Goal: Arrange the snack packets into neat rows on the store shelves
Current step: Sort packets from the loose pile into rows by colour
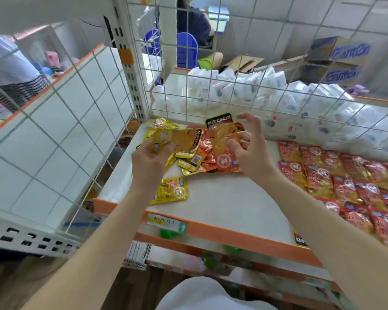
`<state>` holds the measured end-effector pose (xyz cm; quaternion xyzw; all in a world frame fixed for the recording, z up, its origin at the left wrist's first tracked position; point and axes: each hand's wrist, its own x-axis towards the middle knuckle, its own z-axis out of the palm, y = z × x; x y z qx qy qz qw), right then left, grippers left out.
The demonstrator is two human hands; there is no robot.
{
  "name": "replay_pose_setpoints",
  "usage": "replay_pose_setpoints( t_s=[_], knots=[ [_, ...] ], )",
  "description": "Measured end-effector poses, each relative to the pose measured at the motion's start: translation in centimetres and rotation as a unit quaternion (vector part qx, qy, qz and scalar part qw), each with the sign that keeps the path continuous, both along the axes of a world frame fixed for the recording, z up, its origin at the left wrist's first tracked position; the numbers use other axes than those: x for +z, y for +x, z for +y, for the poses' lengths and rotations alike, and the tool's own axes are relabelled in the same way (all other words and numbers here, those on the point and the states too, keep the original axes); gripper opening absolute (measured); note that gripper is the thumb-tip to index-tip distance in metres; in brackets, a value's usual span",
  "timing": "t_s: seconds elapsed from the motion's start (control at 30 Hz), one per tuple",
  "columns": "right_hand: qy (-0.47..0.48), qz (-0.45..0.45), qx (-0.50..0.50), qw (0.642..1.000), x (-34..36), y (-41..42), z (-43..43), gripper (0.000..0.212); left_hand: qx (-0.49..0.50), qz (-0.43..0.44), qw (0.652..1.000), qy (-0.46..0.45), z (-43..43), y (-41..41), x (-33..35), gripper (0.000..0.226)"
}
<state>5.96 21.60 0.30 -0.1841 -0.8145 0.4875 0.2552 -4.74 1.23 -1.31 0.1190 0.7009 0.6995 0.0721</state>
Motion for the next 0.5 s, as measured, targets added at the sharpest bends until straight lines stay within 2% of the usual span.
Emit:
replay_pose_setpoints(
  t_s=[0.1,0.23,0.3,0.37,0.43,0.5],
  knots=[
    [-0.103,0.020,0.005,0.994,0.5,1.9,0.2,0.067,-0.020,-0.096,0.992,0.074,1.1,1.0,1.1,0.008],
    [-0.245,0.012,0.013,0.969,1.4,4.5,1.1,0.083,-0.070,-0.126,0.987,0.077,2.5,2.3,1.4,0.010],
    [-0.257,-0.016,0.013,0.966,1.6,5.7,1.9,0.073,-0.094,-0.135,0.984,0.063,3.2,3.0,1.1,0.010],
    [-0.229,-0.047,0.001,0.972,1.8,7.0,2.7,0.047,-0.112,-0.142,0.982,0.055,4.0,3.8,0.7,0.010],
    [-0.173,-0.091,-0.011,0.981,1.9,8.4,3.3,0.029,-0.109,-0.148,0.981,0.059,4.9,4.5,0.4,0.026],
    [-0.152,-0.112,-0.027,0.982,1.7,9.7,3.9,0.025,-0.096,-0.172,0.977,0.082,5.7,5.1,-0.1,0.046]
  ],
)
